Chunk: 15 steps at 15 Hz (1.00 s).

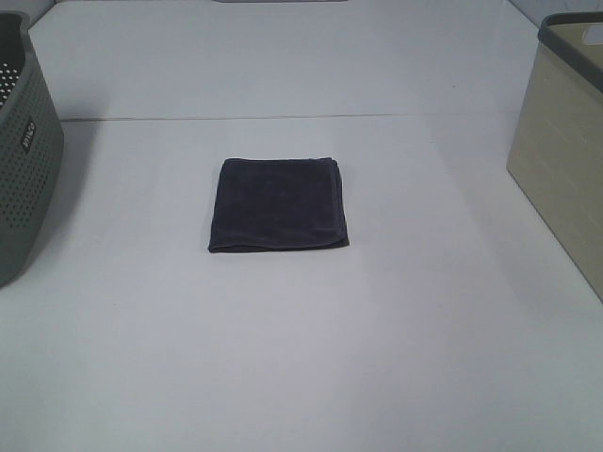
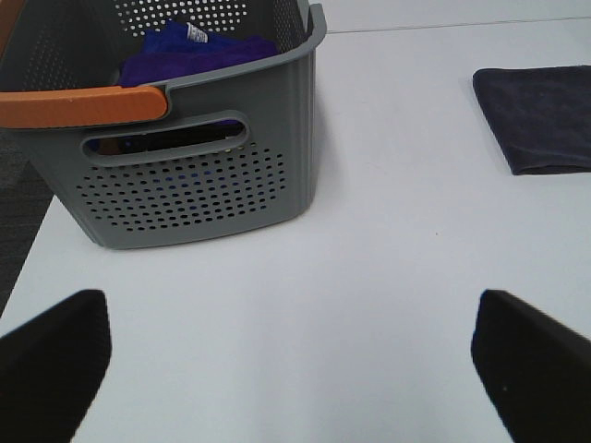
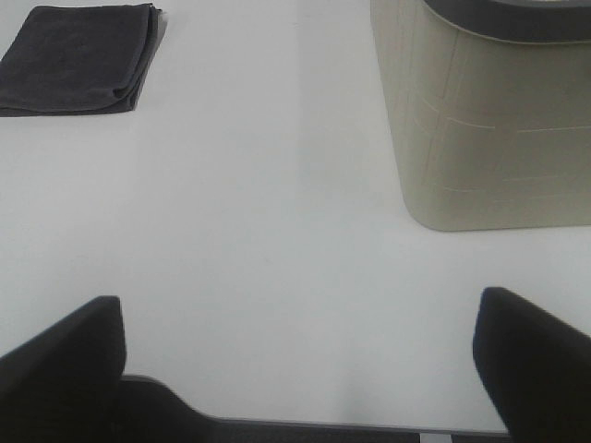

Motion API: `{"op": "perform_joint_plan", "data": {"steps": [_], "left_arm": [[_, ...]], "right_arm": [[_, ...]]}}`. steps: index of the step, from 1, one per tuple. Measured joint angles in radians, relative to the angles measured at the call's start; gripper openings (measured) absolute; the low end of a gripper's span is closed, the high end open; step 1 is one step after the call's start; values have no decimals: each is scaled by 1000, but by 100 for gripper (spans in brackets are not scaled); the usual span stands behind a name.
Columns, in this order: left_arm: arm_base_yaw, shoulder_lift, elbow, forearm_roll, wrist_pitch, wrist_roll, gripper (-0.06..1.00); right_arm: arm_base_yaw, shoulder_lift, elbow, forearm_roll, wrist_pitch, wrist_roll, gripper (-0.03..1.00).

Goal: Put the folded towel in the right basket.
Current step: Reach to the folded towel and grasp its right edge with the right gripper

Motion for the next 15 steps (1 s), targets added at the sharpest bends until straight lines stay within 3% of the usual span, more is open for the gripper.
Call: {"op": "perform_joint_plan", "data": {"steps": [15], "left_arm": [[0, 0, 0, 0, 0, 0, 99]], "right_arm": [[0, 0, 0, 0, 0, 0, 98]]}}
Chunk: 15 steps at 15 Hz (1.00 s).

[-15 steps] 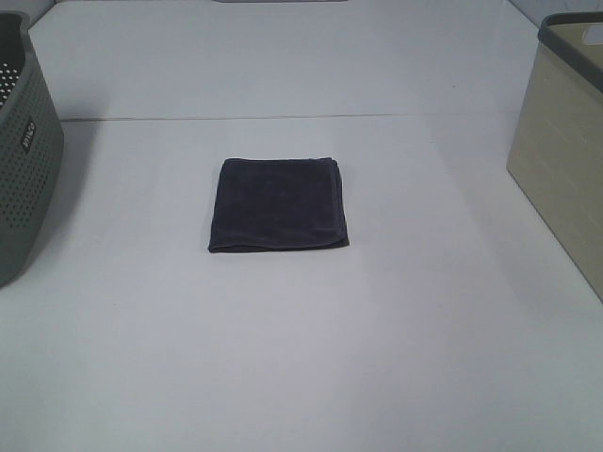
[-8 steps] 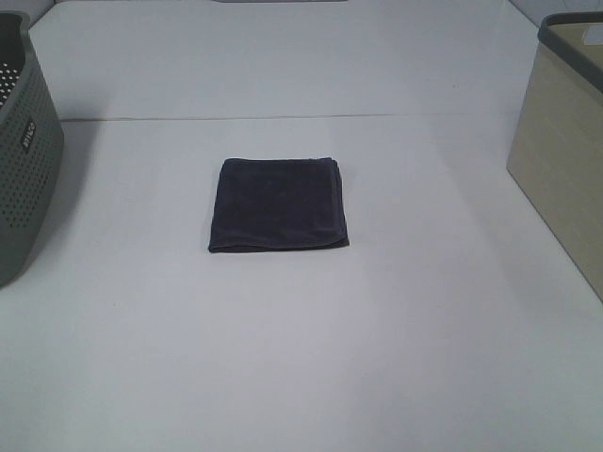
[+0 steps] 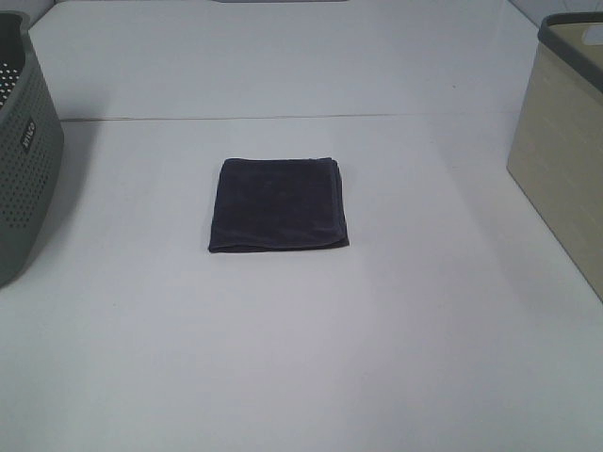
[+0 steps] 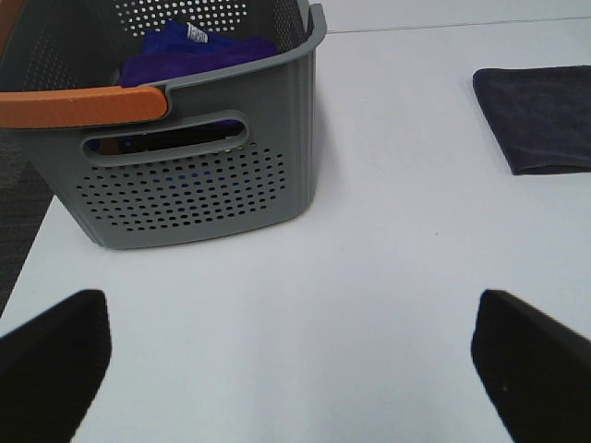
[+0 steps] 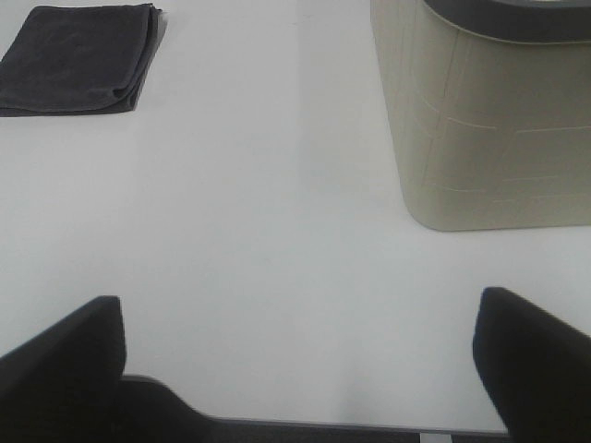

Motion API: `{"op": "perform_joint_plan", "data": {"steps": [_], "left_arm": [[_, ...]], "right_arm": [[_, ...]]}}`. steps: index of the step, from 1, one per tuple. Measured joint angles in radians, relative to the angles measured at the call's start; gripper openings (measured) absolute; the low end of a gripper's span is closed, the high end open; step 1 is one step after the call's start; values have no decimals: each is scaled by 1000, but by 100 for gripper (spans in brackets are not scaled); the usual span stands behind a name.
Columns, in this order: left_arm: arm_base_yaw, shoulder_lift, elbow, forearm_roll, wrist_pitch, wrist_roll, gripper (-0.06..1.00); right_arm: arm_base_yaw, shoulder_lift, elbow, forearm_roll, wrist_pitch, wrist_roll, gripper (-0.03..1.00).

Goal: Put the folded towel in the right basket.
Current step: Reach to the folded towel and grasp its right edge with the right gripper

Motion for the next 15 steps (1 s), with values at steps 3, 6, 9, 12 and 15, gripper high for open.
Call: {"op": "perform_joint_plan", "data": {"steps": [3, 6, 9, 12, 15], "left_arm": [[0, 0, 0, 0, 0, 0, 99], [0, 0, 0, 0, 0, 0, 99], [0, 0, 0, 0, 0, 0, 99], [0, 0, 0, 0, 0, 0, 99], [0, 0, 0, 60, 0, 27, 99]], "right_arm": [[0, 0, 0, 0, 0, 0, 98], [0, 0, 0, 0, 0, 0, 98], [0, 0, 0, 0, 0, 0, 98], [0, 0, 0, 0, 0, 0, 98], [0, 0, 0, 0, 0, 0, 98]]}}
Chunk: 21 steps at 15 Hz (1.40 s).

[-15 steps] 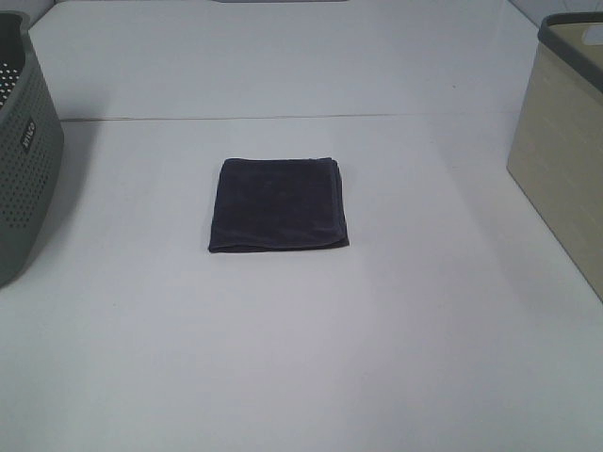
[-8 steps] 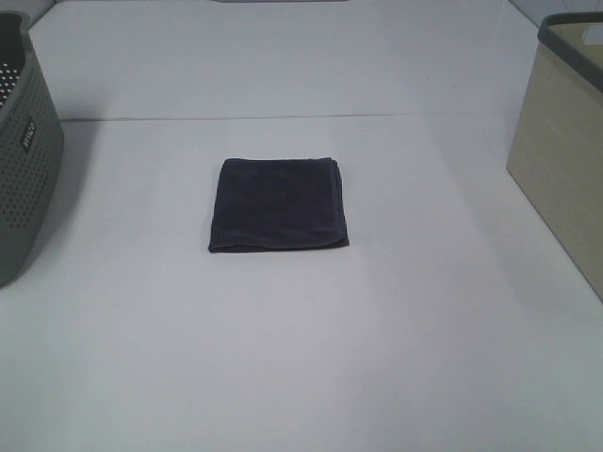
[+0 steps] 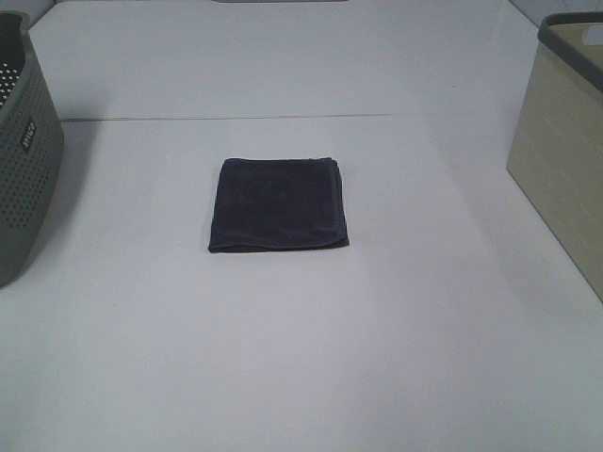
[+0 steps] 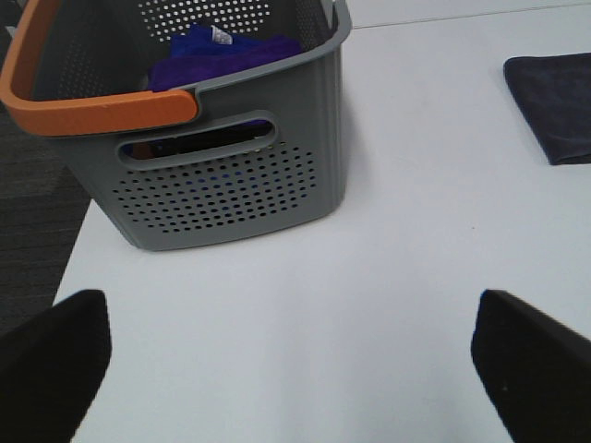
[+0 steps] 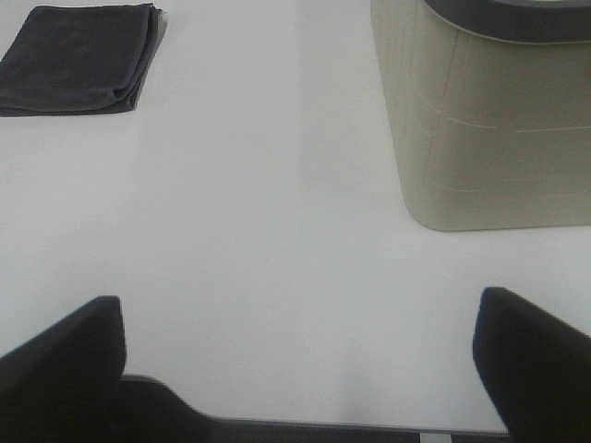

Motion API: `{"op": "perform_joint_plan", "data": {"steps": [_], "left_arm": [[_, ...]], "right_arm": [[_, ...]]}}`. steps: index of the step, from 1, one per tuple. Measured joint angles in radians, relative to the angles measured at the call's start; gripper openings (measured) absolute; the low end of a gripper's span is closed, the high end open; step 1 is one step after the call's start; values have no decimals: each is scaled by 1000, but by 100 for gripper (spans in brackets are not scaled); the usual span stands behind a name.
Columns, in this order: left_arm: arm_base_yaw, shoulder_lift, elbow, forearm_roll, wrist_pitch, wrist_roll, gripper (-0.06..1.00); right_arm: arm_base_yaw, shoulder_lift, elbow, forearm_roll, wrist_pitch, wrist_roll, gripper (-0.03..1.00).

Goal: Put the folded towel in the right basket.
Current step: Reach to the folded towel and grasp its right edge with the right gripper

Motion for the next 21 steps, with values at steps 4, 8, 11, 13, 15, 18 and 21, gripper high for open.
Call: {"op": "perform_joint_plan", "data": {"steps": [4, 8, 11, 13, 15, 18, 21], "left_arm": [[0, 0, 0, 26, 0, 4, 99], [0, 0, 0, 27, 0, 2, 99], [0, 0, 0, 26, 0, -17, 99], [0, 0, 0, 18, 0, -21, 99], [0, 0, 0, 15, 0, -24, 99], [0, 0, 0, 15, 0, -24, 99], [0, 0, 0, 15, 0, -24, 99]], "right_arm": [[0, 0, 0, 0, 0, 0, 98], [0, 0, 0, 0, 0, 0, 98], [0, 0, 0, 0, 0, 0, 98], [0, 0, 0, 0, 0, 0, 98], [0, 0, 0, 0, 0, 0, 98], [0, 0, 0, 0, 0, 0, 98], [0, 0, 0, -3, 0, 0, 98]]}}
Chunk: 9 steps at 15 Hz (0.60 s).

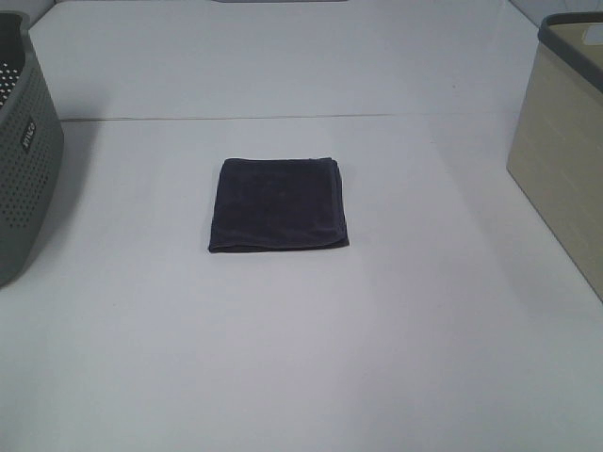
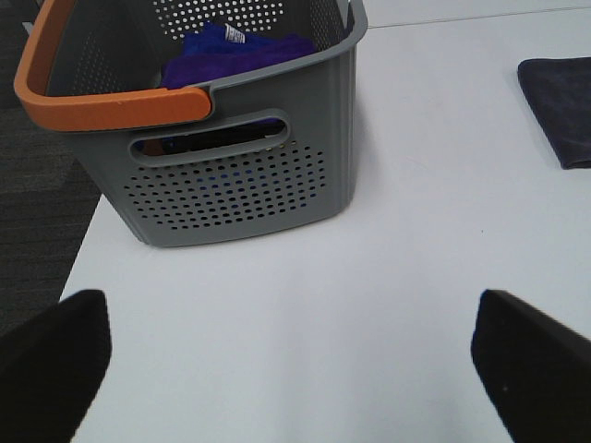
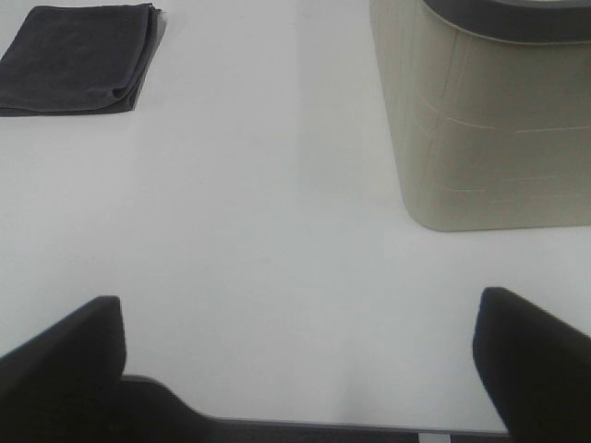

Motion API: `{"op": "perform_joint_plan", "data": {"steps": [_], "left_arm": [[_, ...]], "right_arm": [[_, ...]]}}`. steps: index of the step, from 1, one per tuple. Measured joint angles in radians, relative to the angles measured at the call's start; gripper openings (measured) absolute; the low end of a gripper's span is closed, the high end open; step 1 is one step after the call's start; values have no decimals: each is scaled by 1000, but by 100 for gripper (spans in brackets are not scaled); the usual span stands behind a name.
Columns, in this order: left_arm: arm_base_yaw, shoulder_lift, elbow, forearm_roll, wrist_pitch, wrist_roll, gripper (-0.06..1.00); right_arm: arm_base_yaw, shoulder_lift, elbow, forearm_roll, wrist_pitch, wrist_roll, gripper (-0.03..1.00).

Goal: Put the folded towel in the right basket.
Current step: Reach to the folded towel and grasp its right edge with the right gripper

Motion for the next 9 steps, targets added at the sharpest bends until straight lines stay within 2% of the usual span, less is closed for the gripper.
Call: {"op": "perform_joint_plan", "data": {"steps": [1, 3, 5, 7, 9], "left_arm": [[0, 0, 0, 0, 0, 0, 99], [0, 0, 0, 0, 0, 0, 99], [0, 0, 0, 0, 0, 0, 99], [0, 0, 0, 0, 0, 0, 99], [0, 0, 0, 0, 0, 0, 99]], "right_arm": [[0, 9, -7, -8, -1, 0, 98], [0, 275, -184, -16, 22, 0, 98], [0, 626, -447, 1, 93, 0, 97], [0, 942, -760, 54, 106, -1, 97], [0, 1201, -980, 130, 105, -51, 97]]}}
